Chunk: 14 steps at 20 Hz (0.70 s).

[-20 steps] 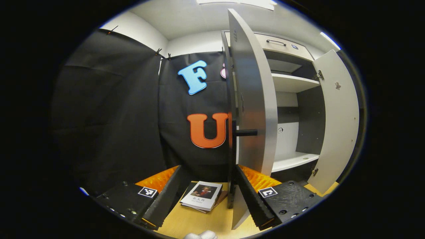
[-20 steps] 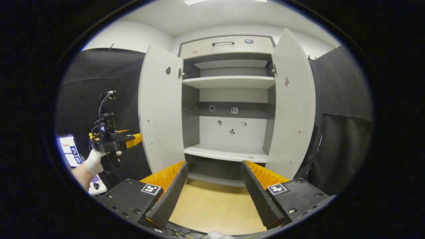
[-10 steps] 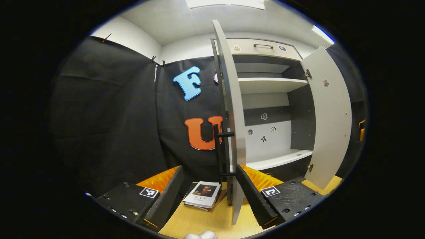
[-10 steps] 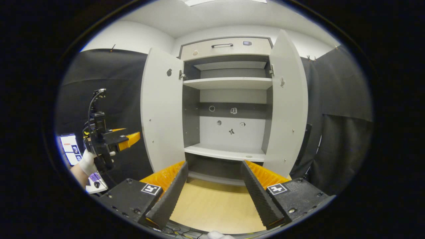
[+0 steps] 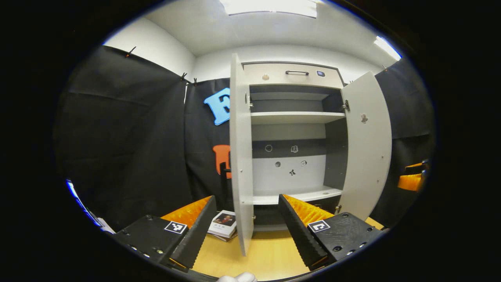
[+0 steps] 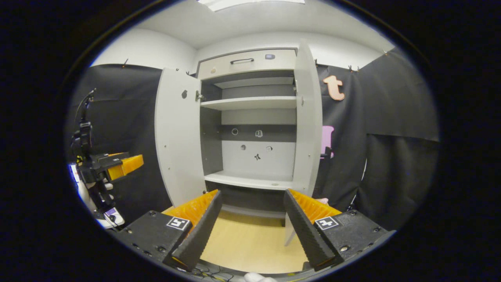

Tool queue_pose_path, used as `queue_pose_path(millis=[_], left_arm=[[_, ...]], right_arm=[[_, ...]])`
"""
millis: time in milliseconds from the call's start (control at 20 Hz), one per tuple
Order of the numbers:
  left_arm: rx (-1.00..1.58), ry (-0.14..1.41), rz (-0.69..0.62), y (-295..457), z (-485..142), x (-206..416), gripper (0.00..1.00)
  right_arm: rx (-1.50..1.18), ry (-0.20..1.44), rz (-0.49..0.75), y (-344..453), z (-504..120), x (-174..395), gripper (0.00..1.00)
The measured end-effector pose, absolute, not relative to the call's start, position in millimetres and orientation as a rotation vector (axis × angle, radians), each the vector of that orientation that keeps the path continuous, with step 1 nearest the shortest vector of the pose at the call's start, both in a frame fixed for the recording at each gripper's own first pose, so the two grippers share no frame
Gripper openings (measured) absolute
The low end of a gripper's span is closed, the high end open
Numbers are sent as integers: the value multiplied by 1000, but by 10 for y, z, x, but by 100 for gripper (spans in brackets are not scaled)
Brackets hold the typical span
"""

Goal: Open the right door of the double-door shoe cabinet with the right hand, and open the left door with the left hand.

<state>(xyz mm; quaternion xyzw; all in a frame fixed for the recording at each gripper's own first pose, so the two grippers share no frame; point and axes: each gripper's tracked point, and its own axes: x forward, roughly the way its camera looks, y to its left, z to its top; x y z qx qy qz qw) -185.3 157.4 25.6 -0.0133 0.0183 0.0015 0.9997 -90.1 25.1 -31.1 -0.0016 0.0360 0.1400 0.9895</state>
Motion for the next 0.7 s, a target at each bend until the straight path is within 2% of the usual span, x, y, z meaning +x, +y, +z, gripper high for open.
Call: queue_pose_path(millis=[100,150,700], left_arm=[[-1,23,12,1428,328,-1951,100],[14,17,14,1346,374,-1979,96],[34,34,-46,853,342,-2128,96]], right_arm=[[1,62,262,117,-280,-935,99],[3,57,250,55,-270,-951,99],[28,21,142,-339,-148,-951,99]])
